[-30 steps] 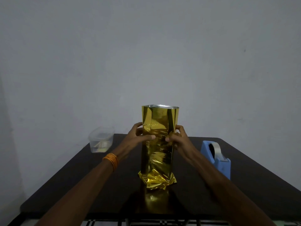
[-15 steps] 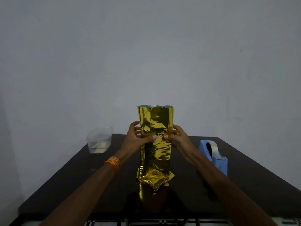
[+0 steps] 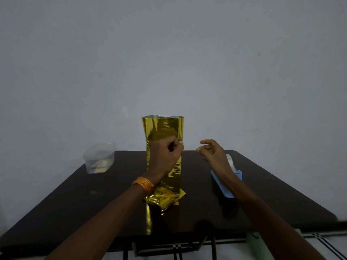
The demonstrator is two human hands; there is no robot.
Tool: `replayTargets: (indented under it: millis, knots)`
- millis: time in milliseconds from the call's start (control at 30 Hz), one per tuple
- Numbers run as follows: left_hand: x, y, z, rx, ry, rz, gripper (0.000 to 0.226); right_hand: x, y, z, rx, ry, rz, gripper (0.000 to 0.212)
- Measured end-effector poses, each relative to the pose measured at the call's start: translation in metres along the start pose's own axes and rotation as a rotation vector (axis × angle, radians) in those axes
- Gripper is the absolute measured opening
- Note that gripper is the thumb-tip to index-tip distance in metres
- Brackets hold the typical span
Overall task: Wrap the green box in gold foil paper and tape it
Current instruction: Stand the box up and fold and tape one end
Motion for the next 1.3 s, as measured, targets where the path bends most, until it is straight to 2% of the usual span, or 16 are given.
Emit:
replayTargets:
  millis: [100,167,300,400,467,533,667,733,933,1033,1167,1300]
  knots:
    - [0.006,-0.004,0.037,0.155,-0.095,-0.105,0.027,-0.002,-0.007,-0.033,-0.095,-0.106,-0.013,0.011]
    - [0.010,-0.008,0.061,0.199,-0.150,-0.173,0.028,-0.008,-0.010,-0.059,-0.140,-0.181,0.027,0.007]
    - [0.011,-0.017,0.109,0.269,-0.187,-0.274,0.028,-0.028,-0.018,-0.108,-0.233,-0.338,0.149,0.011]
    - [0.010,-0.030,0.140,0.355,-0.156,-0.298,0.025,-0.051,-0.026,-0.131,-0.211,-0.381,0.239,0.026]
    - [0.014,-0.037,0.159,0.429,-0.141,-0.316,0.018,-0.065,-0.030,-0.135,-0.180,-0.372,0.316,0.038]
    - [0.016,-0.043,0.179,0.523,-0.130,-0.340,0.010,-0.074,-0.029,-0.133,-0.155,-0.343,0.376,0.037]
    - [0.014,-0.053,0.206,0.705,-0.014,-0.278,0.021,-0.084,-0.025,-0.125,-0.117,-0.238,0.462,0.036]
    - [0.017,-0.053,0.211,0.718,0.008,-0.258,0.022,-0.086,-0.021,-0.121,-0.104,-0.186,0.490,0.038]
    - [0.023,-0.051,0.212,0.720,0.021,-0.236,0.039,-0.077,-0.011,-0.114,-0.167,-0.036,0.586,0.006]
    - [0.021,-0.053,0.209,0.684,0.021,-0.228,0.037,-0.077,-0.010,-0.112,-0.194,-0.063,0.582,0.013]
    - [0.017,-0.054,0.206,0.645,0.002,-0.247,0.037,-0.070,-0.002,-0.111,-0.229,-0.136,0.484,0.028]
    - [0.015,-0.055,0.205,0.664,0.027,-0.237,0.040,-0.064,0.000,-0.108,-0.270,-0.157,0.484,0.022]
Point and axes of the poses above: each hand's wrist, its own y-axis towards the middle knuckle, its own z-axis out of the palm, x = y × z, the point moved 5 cm from there along y, towards the middle knuckle, and after that the axes turned 4 degrees about y, right-handed, at the moved point
